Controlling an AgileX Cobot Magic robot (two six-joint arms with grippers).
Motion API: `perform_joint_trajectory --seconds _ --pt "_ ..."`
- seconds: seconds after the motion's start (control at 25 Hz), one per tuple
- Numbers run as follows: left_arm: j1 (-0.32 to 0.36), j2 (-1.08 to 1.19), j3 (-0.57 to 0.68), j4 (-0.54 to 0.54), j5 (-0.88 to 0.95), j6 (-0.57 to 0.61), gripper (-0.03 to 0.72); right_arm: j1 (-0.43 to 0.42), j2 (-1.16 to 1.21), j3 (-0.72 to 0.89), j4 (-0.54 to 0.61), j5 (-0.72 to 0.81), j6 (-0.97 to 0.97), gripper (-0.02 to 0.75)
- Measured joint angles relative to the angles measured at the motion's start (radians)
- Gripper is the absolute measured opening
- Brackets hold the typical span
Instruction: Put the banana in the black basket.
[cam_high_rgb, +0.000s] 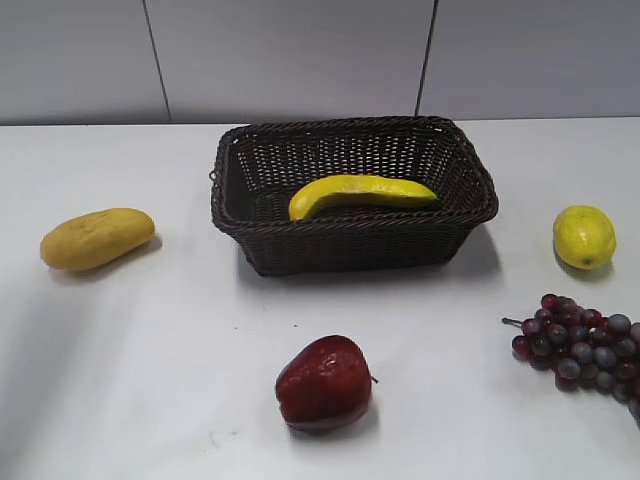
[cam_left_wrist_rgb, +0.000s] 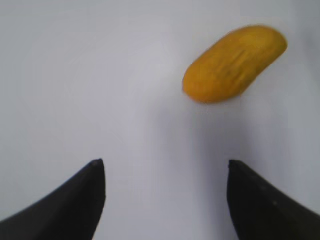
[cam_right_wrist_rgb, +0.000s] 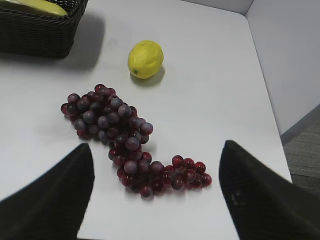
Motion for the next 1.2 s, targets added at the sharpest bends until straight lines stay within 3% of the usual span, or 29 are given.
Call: perform_joint_trajectory --seconds 0.12,0.36,0.64,0.88,1.2 --pt "0.039 -0.129 0.166 -0.003 -0.001 0.0 0.564 0.0 0.0 0.0 0.0 0.0 0.0 0.593" --pt "0.048 -0.379 0.438 -0.033 -0.064 0.0 0.564 0.0 0.0 0.0 0.0 0.0 0.0 0.593" --pt "0.048 -0.633 0.663 -0.044 -0.115 0.0 0.564 0.0 0.0 0.0 0.0 0.0 0.0 0.593" --pt "0.048 -0.764 0.794 -0.045 -0.129 -0.003 0.564 0.0 0.0 0.0 0.0 0.0 0.0 0.593" --pt "0.048 -0.977 0.803 -0.045 -0.134 -0.011 0.564 0.0 0.0 0.0 0.001 0.0 0.0 0.593"
